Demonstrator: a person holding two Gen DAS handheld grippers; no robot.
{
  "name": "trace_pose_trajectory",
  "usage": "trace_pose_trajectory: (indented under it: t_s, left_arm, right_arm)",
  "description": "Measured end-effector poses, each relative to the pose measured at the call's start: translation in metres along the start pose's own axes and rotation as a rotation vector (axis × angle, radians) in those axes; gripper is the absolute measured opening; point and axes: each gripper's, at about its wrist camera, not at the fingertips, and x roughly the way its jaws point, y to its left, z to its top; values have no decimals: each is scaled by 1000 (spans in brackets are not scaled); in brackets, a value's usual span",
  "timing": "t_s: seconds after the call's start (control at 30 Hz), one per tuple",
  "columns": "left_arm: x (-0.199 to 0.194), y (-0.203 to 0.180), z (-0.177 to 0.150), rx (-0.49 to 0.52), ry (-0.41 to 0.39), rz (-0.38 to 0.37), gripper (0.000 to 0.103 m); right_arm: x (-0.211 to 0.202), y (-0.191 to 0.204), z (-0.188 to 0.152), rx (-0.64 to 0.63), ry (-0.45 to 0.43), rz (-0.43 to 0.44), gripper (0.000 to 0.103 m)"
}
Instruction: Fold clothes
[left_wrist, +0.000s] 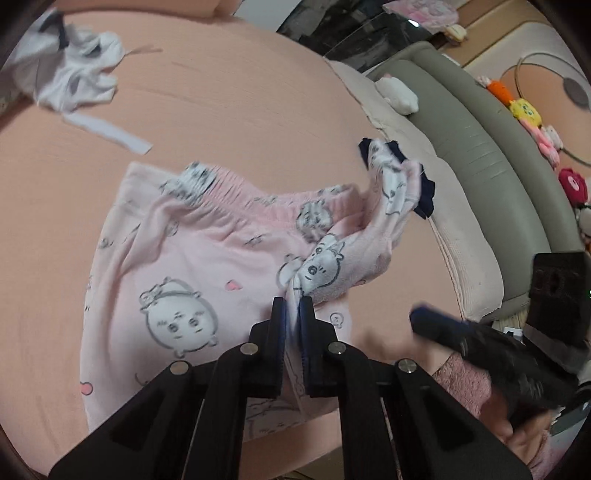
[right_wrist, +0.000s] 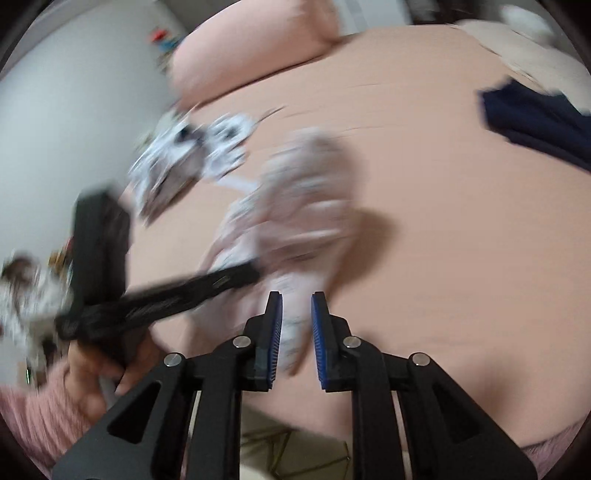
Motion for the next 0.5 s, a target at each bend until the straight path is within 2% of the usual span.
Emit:
trace_pose_trajectory:
  t_s: [0.07, 0.17, 0.23, 0.27, 0.3, 0.37, 0.4, 0.43, 0.47, 0.5]
  left_arm:
    - [4, 5, -3, -21, 21, -26, 8]
    - [8, 5, -5, -33, 44, -59, 11]
    - [8, 1, -4, -12, 42, -58, 21]
    - [8, -2, -3, -2, 41, -58, 38]
    - [9, -4, -3, 8, 40, -57, 45]
    - [9, -8, -2, 29, 38, -56, 45]
    - [9, -10, -1, 39, 37, -55, 42]
    - [12, -14, 0, 60, 38, -39, 35]
    - [14, -17, 1, 79, 37, -7, 18]
    - [14, -17, 3, 77, 29, 14, 11]
  right_arm:
    - [15, -14, -1, 66, 5, -9, 18]
    - [42, -16, -9, 67, 57, 29, 18]
    - [52, -11, -14, 50, 61, 60, 18]
    - [55, -7, -16, 40, 57, 68, 18]
    - [56, -3, -17, 21, 52, 62, 18]
    - [55, 2, -19, -12, 45, 54, 19]
    - [54, 3, -20, -17, 43, 55, 20]
    - [54, 1, -21, -11, 44, 60, 20]
    - [53, 0, -23, -5, 45, 66, 20]
    - [52, -1, -24, -3, 45, 67, 20]
